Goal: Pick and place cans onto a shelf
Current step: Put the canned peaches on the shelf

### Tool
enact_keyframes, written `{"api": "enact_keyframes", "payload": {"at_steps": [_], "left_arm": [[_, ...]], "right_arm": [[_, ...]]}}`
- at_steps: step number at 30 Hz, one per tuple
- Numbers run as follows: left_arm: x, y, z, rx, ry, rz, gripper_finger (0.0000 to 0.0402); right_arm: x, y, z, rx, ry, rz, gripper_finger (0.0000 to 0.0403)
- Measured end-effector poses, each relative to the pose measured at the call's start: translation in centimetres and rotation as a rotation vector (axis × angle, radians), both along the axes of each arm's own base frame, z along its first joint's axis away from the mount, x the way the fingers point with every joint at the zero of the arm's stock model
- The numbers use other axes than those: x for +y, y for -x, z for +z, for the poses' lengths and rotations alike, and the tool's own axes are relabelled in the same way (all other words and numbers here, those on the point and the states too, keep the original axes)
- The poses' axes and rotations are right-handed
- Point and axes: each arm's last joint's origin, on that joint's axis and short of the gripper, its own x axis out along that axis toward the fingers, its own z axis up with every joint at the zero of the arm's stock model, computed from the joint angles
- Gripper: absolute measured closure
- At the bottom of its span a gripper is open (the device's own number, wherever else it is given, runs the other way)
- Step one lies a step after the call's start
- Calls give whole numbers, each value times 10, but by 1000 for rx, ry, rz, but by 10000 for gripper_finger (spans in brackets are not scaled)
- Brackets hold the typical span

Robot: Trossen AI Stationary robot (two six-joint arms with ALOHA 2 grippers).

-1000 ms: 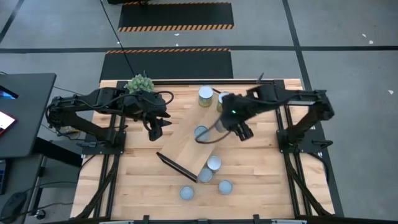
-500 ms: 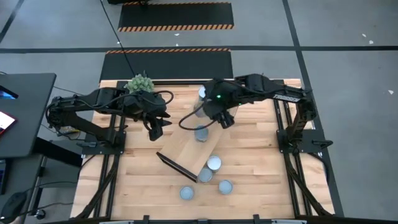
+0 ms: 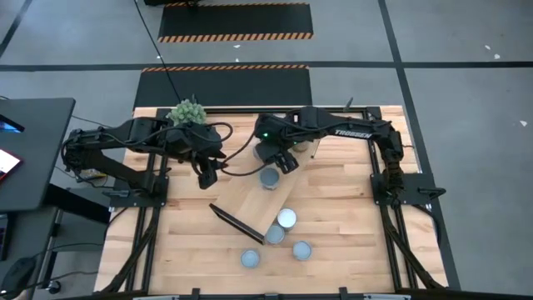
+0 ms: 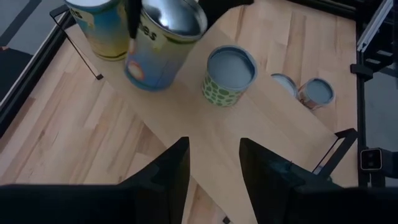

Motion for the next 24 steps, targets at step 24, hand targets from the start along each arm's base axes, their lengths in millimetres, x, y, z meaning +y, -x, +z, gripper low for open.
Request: {"api": "enact_keyframes", "payload": {"at_steps": [24], "left_arm": [[0,0,0,-6,32,34,255]], "right_arm": [[-12,1,-11,30,-62,-11,10]]}}
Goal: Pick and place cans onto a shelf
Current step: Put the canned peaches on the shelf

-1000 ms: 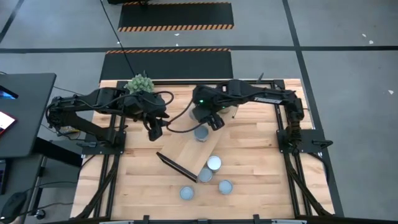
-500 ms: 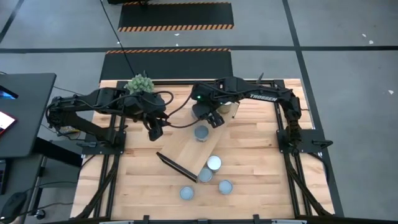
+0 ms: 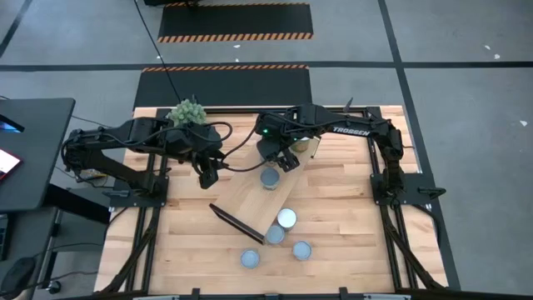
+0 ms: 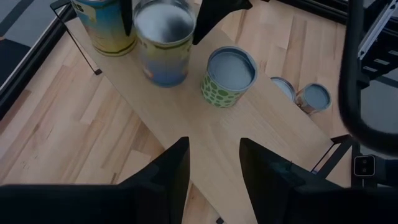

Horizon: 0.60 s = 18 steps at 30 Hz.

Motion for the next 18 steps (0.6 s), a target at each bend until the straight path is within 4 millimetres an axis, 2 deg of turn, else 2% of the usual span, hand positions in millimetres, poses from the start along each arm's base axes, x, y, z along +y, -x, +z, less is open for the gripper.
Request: {"api": "enact_keyframes", "payload": {"at_steps": [10,18], "left_arm": [[0,0,0,0,0,0,255],[0,0,0,0,0,0,255]], "right_arm": [[1,-1,5,-8,186,29,6],[-2,-5,9,-62,217,7,6]]}}
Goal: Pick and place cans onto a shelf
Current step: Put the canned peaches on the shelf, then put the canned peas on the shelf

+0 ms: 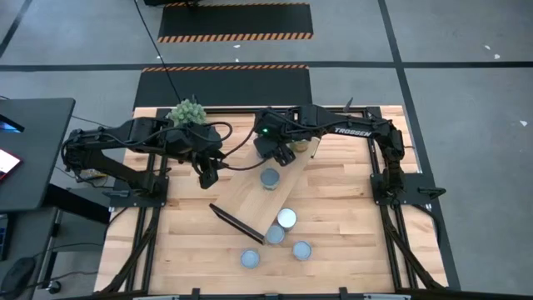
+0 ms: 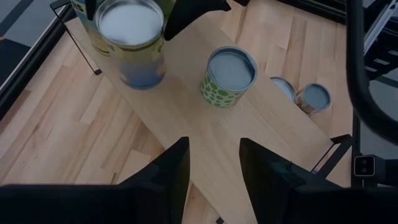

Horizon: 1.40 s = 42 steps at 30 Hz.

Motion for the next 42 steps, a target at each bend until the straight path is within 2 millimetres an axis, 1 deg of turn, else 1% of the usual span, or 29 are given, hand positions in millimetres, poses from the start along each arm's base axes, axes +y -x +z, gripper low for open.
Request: {"api": "enact_keyframes", "payload": {"at_steps": [8,12,16,19,21,23,26,30,35,39,42], "left_arm": [[0,0,0,0,0,0,255],[0,0,0,-1,7,7,255],[-1,0,0,0,40,-2,255],[-2,0,0,2,63,-24,255],[-2,0,0,3,66,-27,255],[-2,0,0,4,64,-30,255],[-2,0,0,6,61,-32,255],[-2,1,-1,16,59,-35,255],[-2,3,-3,46,44,-49,255],[-2,3,-3,52,30,-65,255],[-2,3,-3,51,29,-65,255]], "right_arm": [[-5,-1,2,-17,41,-22,6],[-1,0,4,-26,34,-26,7],[18,6,17,-58,89,-22,7],[35,18,38,-138,92,-56,7],[48,29,53,-213,37,-87,7],[62,40,65,-273,-55,-118,7],[83,54,70,-287,-179,-178,7],[115,70,62,-207,-281,-262,7],[162,84,33,-71,-360,-309,7],[193,94,10,-72,-424,-326,7],[206,99,-9,-108,-488,-351,7]]}}
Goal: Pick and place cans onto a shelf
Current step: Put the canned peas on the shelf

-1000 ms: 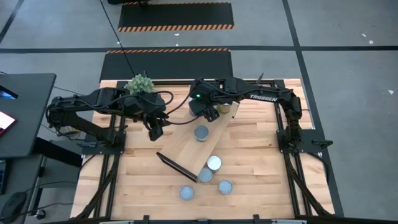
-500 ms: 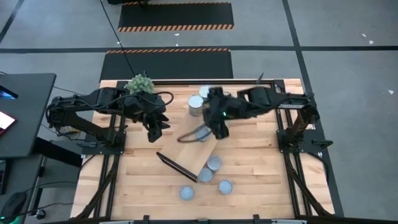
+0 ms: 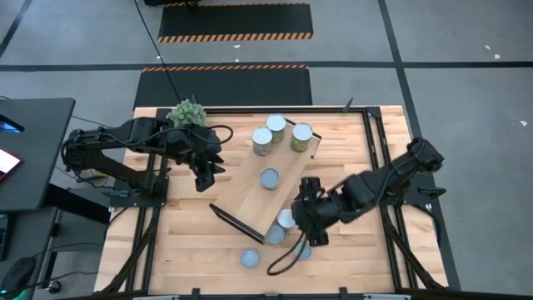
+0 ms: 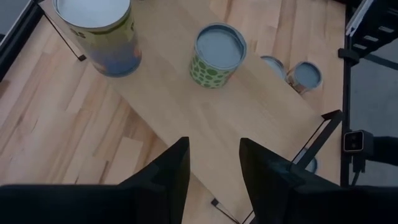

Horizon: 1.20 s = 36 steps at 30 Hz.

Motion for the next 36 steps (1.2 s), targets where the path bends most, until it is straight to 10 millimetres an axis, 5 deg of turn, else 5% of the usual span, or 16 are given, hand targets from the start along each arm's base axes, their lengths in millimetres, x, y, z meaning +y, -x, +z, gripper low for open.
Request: {"api": "enact_keyframes", "payload": {"at_steps": [16,22,36], "left_arm": [[0,0,0,1,6,6,255],[0,1,-1,10,31,11,255],[-1,1,-1,14,63,27,255]], "right_arm": [[-1,3,-115,43,-142,-58,7],[-8,12,-136,2,-66,-155,7],[-31,33,-186,-169,-201,-178,6]]}}
